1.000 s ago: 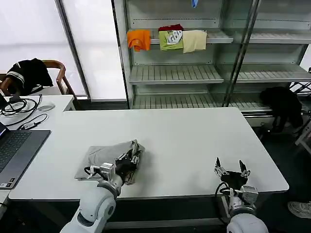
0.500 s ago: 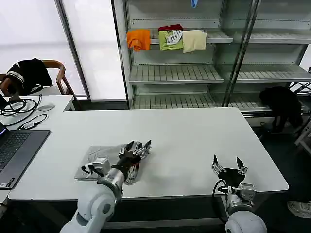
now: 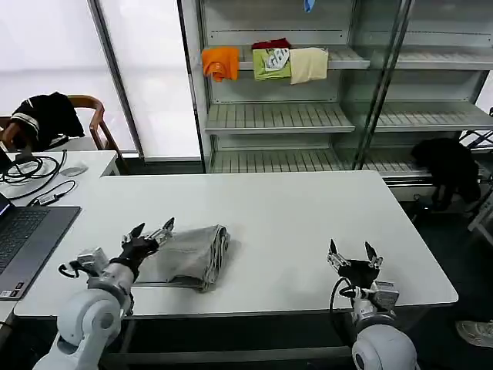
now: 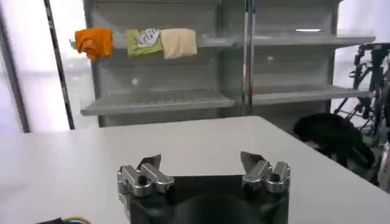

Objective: Fold and organize the clothes.

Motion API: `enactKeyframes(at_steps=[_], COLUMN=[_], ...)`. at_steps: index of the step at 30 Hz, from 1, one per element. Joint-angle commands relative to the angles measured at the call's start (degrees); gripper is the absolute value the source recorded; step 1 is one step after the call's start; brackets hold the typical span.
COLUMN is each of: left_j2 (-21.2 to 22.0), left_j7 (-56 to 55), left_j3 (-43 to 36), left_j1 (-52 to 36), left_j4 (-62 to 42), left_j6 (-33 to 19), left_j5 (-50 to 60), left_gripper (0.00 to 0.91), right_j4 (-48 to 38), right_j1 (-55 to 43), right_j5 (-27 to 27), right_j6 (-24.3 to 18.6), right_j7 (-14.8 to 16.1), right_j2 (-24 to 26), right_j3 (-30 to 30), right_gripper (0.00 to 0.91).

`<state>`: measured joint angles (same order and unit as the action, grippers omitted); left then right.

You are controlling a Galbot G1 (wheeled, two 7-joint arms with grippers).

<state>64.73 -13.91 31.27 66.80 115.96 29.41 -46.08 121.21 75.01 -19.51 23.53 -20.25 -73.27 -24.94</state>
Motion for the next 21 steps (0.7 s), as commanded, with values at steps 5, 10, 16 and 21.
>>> enactKeyframes(at_steps=[5, 10, 16, 21], left_j2=[-0.76, -1.00, -1.09, -0.88], left_j7=[4.91, 6.24, 7.30, 7.81], left_j3=[4.04, 3.96, 4.17, 3.93], left_j1=[2.67, 1.79, 1.61, 2.02], left_j4=[-4.80, -9.12, -12.12, -11.81], left_j6=[-0.93, -1.70, -2.37, -2.31], left_j5=[3.81, 5.01, 5.53, 5.38], left_gripper=[0.907, 0.907, 0.907, 0.907], right_j4=[0.00, 0.21, 0.29, 0.09], right_j1=[-1.11, -0.43, 0.12, 0.09], right_j5=[-0.51, -0.54, -0.53, -0.41], right_j6=[0.52, 0.37, 0.17, 0.15], right_j7=[0.01, -0.01, 0.00, -0.05], right_j2=[0.79, 0.84, 0.79, 0.58], right_j3=[0.07, -0.35, -0.51, -0.45], right_gripper=[0.907, 0.907, 0.907, 0.907])
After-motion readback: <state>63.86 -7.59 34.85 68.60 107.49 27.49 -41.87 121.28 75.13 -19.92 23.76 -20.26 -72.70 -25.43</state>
